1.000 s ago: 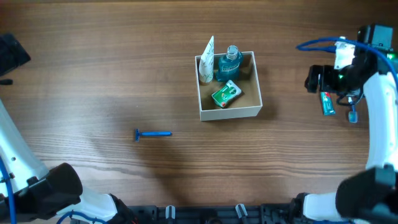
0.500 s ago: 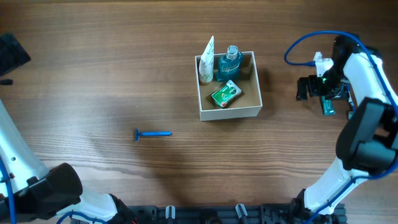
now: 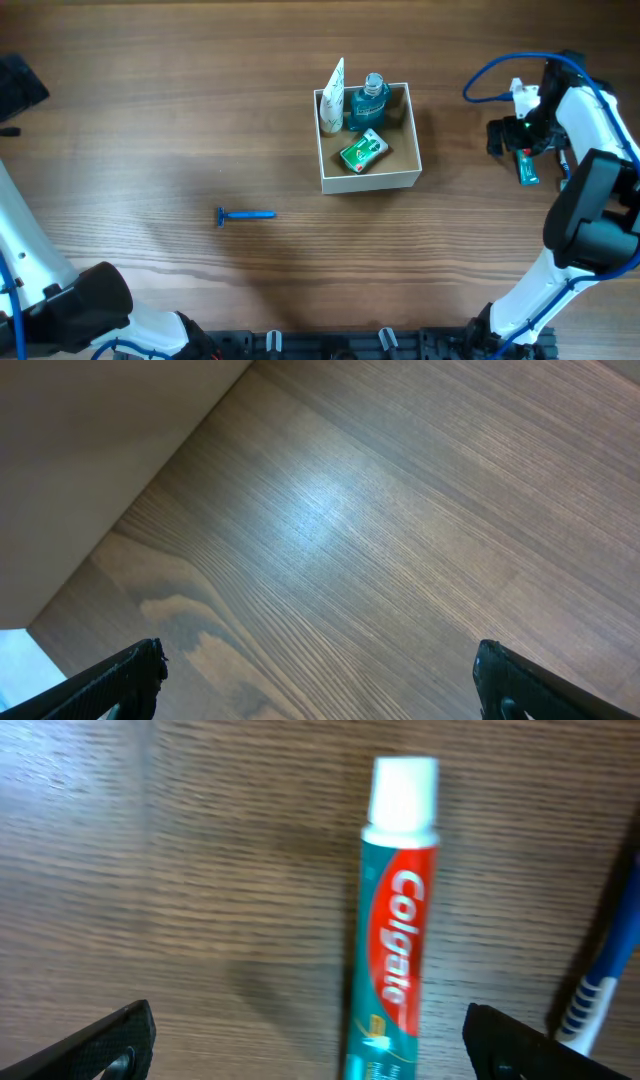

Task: Pack container
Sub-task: 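Lower the right gripper onto the Colgate tube and close on it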

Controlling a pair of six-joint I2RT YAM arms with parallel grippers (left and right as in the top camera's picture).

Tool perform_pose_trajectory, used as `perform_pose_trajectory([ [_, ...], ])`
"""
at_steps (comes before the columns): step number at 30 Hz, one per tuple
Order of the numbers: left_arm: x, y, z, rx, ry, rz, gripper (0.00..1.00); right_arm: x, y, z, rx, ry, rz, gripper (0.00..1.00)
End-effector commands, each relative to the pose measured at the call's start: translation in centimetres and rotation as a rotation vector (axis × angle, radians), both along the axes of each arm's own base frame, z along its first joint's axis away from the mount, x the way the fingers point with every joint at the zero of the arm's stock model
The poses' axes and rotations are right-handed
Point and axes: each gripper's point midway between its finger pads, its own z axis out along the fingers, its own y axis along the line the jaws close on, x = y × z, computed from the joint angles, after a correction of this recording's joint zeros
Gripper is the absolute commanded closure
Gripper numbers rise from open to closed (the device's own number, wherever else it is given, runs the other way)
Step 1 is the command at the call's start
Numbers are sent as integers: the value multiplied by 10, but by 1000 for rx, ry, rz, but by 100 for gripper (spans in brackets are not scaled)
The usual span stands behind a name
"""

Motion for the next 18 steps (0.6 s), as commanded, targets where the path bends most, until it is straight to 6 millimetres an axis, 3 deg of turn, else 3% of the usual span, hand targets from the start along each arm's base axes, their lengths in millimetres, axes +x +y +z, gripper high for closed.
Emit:
perform_pose_trajectory([
  [1,1,2,1,-8,-15,17,0,0,-9,1,16,-16,36,0],
  [18,1,1,1,-8,-15,17,0,2,-7,-12,72,-18,21,0],
])
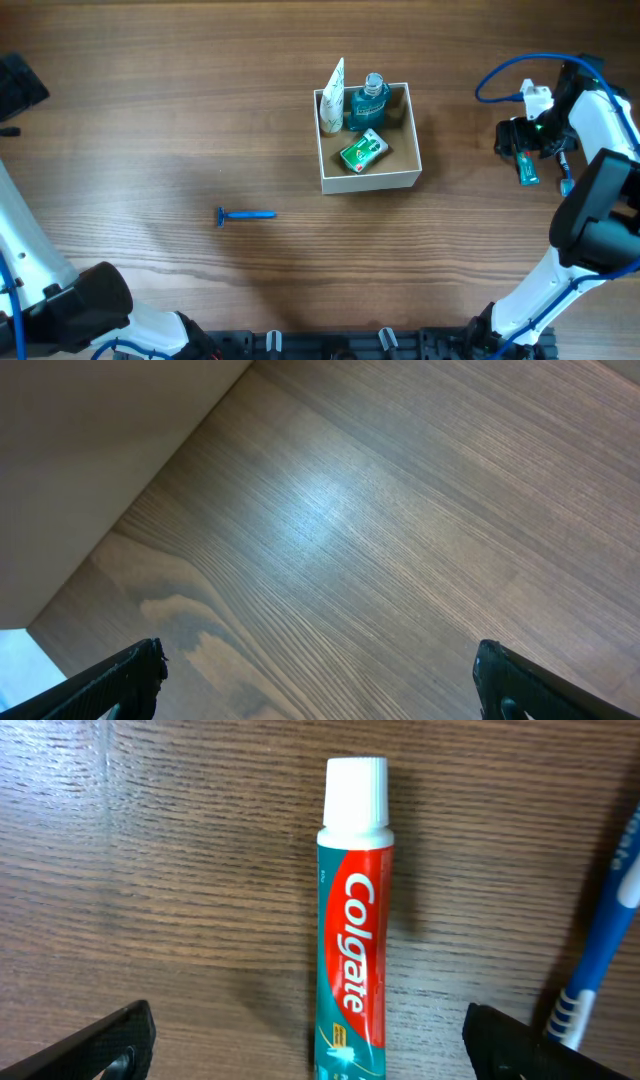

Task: Pack container
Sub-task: 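Lower the right gripper onto the Colgate tube and close on it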

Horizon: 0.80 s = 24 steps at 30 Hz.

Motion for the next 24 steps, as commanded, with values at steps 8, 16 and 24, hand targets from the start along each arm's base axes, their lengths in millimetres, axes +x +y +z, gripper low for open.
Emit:
perform_pose_trajectory([
  [8,1,2,1,-8,-15,17,0,-2,6,-18,37,32,49,0],
  [16,1,2,1,-8,-15,17,0,3,10,-18,59,9,54,0],
  [24,1,2,1,-8,-15,17,0,-2,13,-31,76,46,76,0],
])
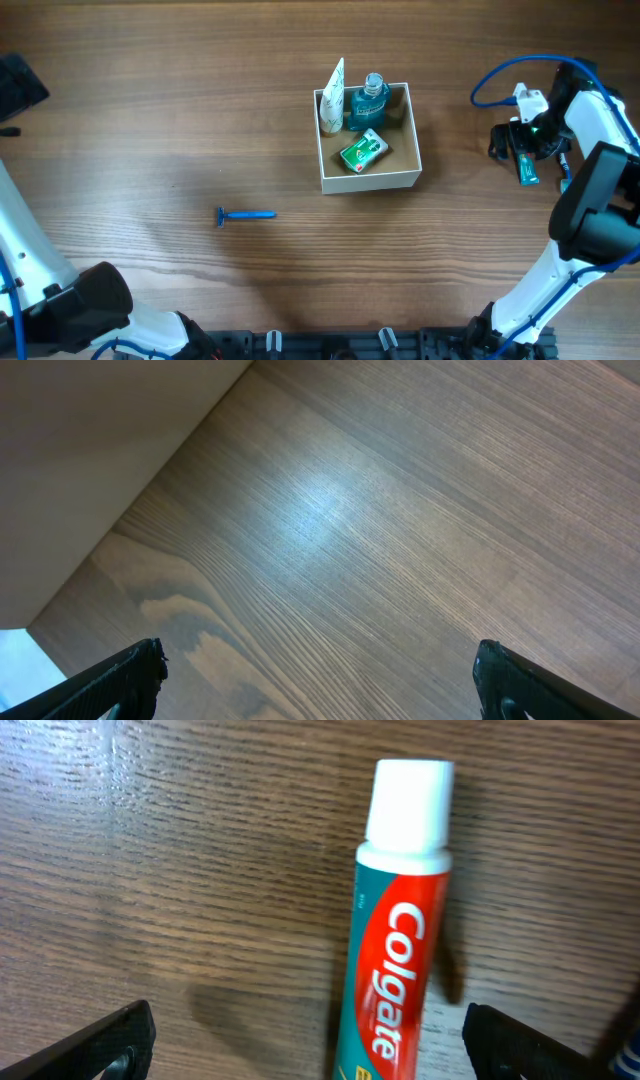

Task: Pack container
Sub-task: 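Lower the right gripper onto the Colgate tube and close on it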

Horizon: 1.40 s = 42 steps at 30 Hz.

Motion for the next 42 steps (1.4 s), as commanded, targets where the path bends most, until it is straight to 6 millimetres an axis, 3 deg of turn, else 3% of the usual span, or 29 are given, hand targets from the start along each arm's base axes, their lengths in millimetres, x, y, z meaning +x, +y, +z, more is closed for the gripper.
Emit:
perform_pose_trajectory([
  [1,1,2,1,-8,-15,17,0,-4,6,-16,36,33,25,0],
  [11,1,2,1,-8,-15,17,0,-6,7,-26,43,53,27,1],
  [14,1,2,1,-8,-15,17,0,-6,6,-26,39,54,24,11],
  [19,1,1,1,-8,-15,16,0,-4,6,-25,37,48,19,40],
  [24,1,1,1,-8,-15,16,0,-4,5,-25,37,48,7,56],
  [34,1,2,1,-8,-15,17,0,7,2,-11,36,28,-55,76],
  [38,1,2,1,-8,-15,17,0,12,0,3,35,20,-64,86],
  [42,1,2,1,-8,-15,17,0,21,1,23,54,7,-114,88],
])
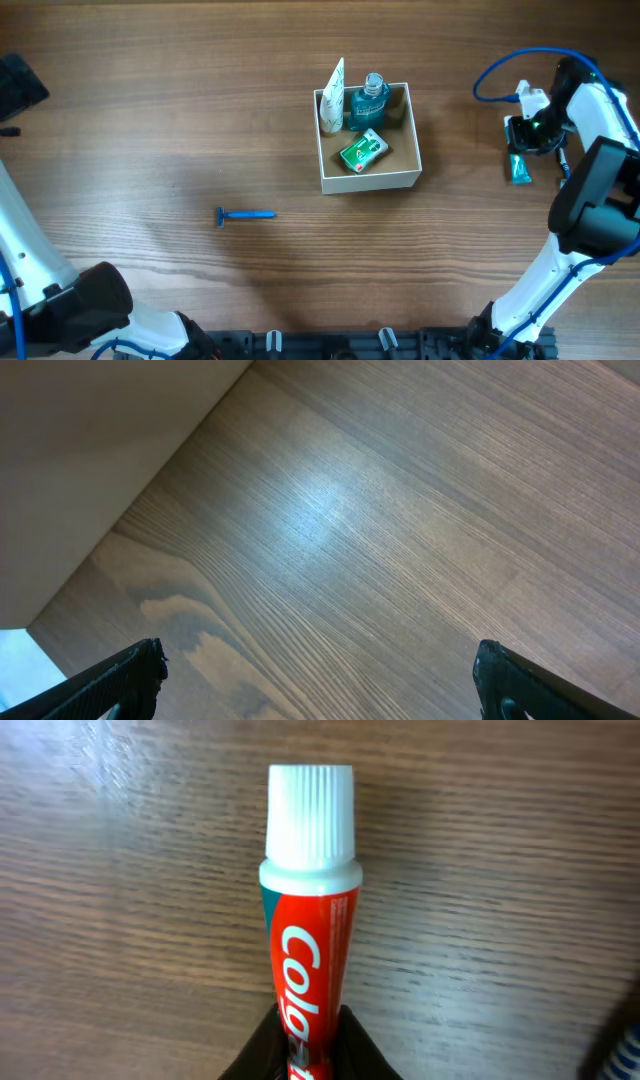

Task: Pack container
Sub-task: 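Lower the right gripper onto the Colgate tube and close on it, then lift the Colgate tube and carry it over the box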

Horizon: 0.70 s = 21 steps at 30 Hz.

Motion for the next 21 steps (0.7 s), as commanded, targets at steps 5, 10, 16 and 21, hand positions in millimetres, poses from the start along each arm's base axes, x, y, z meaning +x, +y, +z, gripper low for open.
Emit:
perform_pose_trajectory([
  [5,1,2,1,-8,-15,17,0,28,17,52,130,-71,-65,87],
  [10,1,1,1,-8,-15,16,0,35,46,106,263,-109,-103,87],
  [16,1,1,1,-8,-15,16,0,33,98,169,365,-181,-32,84],
  [21,1,1,1,-8,-15,16,0,17,140,199,374,-183,17,84],
])
